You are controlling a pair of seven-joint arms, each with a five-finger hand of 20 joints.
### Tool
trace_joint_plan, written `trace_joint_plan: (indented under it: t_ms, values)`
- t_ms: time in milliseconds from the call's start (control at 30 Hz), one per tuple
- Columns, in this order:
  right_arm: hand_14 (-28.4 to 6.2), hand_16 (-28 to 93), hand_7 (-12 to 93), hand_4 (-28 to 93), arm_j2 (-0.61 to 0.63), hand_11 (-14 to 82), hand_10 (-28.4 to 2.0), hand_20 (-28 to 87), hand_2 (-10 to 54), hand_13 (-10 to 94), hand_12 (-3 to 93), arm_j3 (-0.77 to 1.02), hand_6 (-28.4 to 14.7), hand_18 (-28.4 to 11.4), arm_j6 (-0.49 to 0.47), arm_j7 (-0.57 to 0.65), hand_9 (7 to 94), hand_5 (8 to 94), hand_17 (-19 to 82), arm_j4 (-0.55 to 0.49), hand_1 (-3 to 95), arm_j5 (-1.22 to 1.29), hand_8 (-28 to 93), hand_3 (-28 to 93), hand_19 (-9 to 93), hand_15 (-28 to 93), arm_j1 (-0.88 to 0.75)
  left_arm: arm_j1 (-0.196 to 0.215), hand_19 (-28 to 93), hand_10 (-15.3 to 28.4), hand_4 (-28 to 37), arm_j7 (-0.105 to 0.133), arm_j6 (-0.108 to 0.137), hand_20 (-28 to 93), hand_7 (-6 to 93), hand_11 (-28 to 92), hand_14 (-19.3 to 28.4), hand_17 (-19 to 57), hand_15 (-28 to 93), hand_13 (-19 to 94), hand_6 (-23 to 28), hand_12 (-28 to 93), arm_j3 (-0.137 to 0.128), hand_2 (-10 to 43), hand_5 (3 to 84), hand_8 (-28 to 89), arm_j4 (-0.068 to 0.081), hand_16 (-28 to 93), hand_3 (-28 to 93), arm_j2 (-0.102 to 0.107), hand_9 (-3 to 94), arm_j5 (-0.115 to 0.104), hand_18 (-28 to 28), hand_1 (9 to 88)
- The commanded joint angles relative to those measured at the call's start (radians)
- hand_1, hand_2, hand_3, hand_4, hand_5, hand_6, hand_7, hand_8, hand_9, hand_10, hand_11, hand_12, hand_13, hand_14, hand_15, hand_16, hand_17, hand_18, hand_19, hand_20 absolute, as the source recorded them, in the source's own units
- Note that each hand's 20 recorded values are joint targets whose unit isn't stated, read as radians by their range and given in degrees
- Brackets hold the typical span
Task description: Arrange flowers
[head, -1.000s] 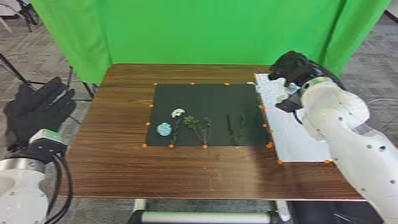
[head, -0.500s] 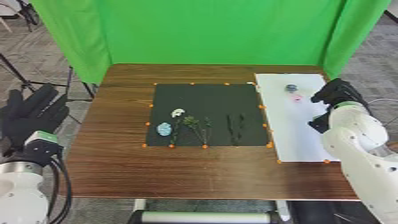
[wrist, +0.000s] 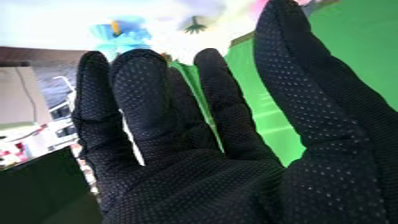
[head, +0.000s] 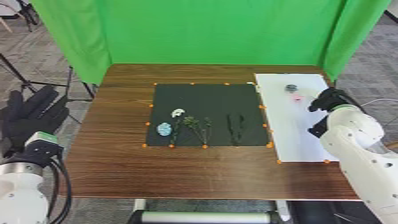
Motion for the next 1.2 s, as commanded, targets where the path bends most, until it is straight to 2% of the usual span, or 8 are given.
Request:
trace_joint_plan:
  t_ms: [33, 233, 333, 567, 700, 767, 1033, 1200]
  values:
    - [-15.0, 25, 16, -28, 0.013, 14.6, -14.7, 34, -9.5, 61, 6.1, 0.023, -7.1, -24.0, 0.007, 0.089, 35.6, 42.5, 24, 0.037, 41.4, 0.050, -13, 79, 71, 77, 0.066, 0.023, 29, 13.3, -28.3, -0.006, 0.004, 8, 17.5, 22, 14.5, -6.6, 38, 22, 7.5, 7, -0.014, 13.4, 41.9, -12, -0.008, -11, 71, -0.006, 32.7, -0.001, 12.6, 25.3]
    - [-15.3, 25, 14, -28, 0.024, 14.7, -16.1, 34, -9.5, 60, 6.2, -0.009, -9.2, -24.6, -0.095, 0.101, 37.1, 42.5, 24, 0.134, 41.8, 0.113, -12, 79, 72, 76, 0.152, 0.022, 29, 13.3, -28.3, -0.005, 0.014, 8, 17.5, 21, 14.6, -6.7, 38, 22, 7.6, 7, -0.012, 13.4, 41.9, -12, -0.011, -11, 71, -0.004, 32.6, -0.004, 12.7, 25.3]
    - [-14.6, 24, 15, -28, 0.024, 14.8, -14.6, 33, -9.5, 61, 6.4, -0.020, -6.8, -24.6, -0.105, 0.107, 42.3, 47.8, 23, 0.164, 46.6, 0.108, -13, 79, 72, 74, 0.161, 0.018, 29, 13.4, -28.3, -0.001, 0.063, 8, 17.5, 22, 14.7, -6.7, 38, 22, 7.6, 7, -0.002, 14.4, 42.2, -12, -0.022, -11, 71, 0.000, 33.1, -0.020, 12.7, 25.6]
    - [-10.7, 32, 19, -28, 0.029, 14.9, -13.5, 34, -9.5, 64, 11.2, -0.048, -2.8, -24.0, -0.082, 0.130, 59.8, 59.9, 24, 0.217, 53.7, 0.129, -14, 74, 72, 66, 0.182, 0.018, 30, 13.6, -28.3, -0.002, 0.052, 8, 17.6, 22, 14.9, -6.7, 39, 22, 7.8, 7, -0.005, 15.2, 43.1, -12, -0.019, -11, 71, -0.004, 34.0, -0.024, 12.7, 25.5]
    - [-7.0, 38, 21, -28, 0.028, 18.1, -13.2, 35, -9.5, 64, 15.3, -0.031, -2.2, -23.0, -0.106, 0.151, 65.2, 62.6, 25, 0.233, 60.7, 0.156, -14, 70, 72, 63, 0.160, 0.018, 31, 13.7, -28.3, 0.001, 0.053, 8, 17.7, 23, 15.1, -6.8, 40, 22, 8.0, 7, -0.006, 15.1, 43.1, -12, -0.019, -12, 71, -0.007, 33.9, -0.086, 12.7, 25.5]
    - [-6.2, 40, 22, -28, 0.025, 19.0, -13.1, 35, -9.5, 64, 16.8, -0.027, -1.9, -22.7, -0.125, 0.156, 65.9, 62.0, 25, 0.241, 62.5, 0.161, -14, 69, 72, 62, 0.151, 0.028, 31, 13.9, -28.3, 0.000, 0.050, 8, 17.7, 23, 15.2, -6.8, 40, 22, 8.2, 7, -0.015, 15.0, 43.0, -12, -0.021, -12, 71, -0.010, 33.8, -0.077, 12.7, 25.6]
    - [-4.8, 45, 42, -28, 0.024, 19.4, -9.4, 36, -9.5, 67, 45.8, -0.068, -0.6, -21.3, 0.080, 0.113, 76.2, 63.4, 26, 0.239, 65.8, 0.078, 1, 69, 71, 60, 0.116, 0.040, 31, 14.1, -28.3, 0.011, 0.050, 8, 17.7, 23, 15.5, -6.9, 41, 22, 8.3, 7, -0.028, 14.7, 43.0, -12, -0.025, -12, 71, -0.015, 33.6, -0.079, 12.8, 25.6]
    - [-4.1, 46, 48, -28, 0.038, 19.8, -8.1, 35, -9.5, 71, 49.5, -0.081, 0.8, -20.8, 0.144, 0.076, 80.7, 68.1, 27, 0.181, 66.4, 0.022, 7, 70, 70, 56, 0.105, 0.043, 31, 14.1, -28.3, 0.023, 0.028, 8, 17.6, 23, 15.4, -6.9, 41, 22, 8.4, 7, -0.021, 14.5, 42.9, -12, -0.022, -12, 71, -0.016, 33.6, -0.078, 12.8, 25.6]
